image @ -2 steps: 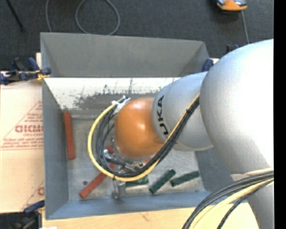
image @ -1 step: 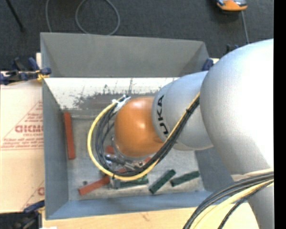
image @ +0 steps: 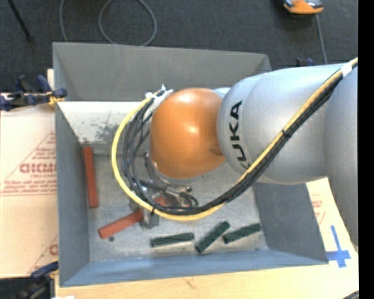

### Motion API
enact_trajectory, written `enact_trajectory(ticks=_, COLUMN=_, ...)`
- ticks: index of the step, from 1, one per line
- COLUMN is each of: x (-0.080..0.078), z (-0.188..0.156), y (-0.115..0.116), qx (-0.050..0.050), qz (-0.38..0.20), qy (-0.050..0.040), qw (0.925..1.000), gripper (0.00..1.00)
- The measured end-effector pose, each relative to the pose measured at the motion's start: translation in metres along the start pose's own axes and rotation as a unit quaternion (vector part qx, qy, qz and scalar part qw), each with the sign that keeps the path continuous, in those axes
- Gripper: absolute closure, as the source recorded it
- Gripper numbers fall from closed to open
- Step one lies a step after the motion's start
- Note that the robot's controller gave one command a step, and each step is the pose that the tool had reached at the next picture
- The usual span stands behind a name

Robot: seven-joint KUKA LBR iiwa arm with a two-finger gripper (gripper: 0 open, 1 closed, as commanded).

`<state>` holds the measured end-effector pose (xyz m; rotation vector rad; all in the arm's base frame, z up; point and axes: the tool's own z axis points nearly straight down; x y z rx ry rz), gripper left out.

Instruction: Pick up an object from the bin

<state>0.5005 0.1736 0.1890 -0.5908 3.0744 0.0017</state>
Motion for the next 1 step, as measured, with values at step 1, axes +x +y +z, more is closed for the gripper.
enact_trajectory(ticks=1, x=-0.0512, z=-0.1006, y=0.0103, qx=0.0, qz=-0.286, qy=-0.0004, qw=0.9582, gripper=1.0)
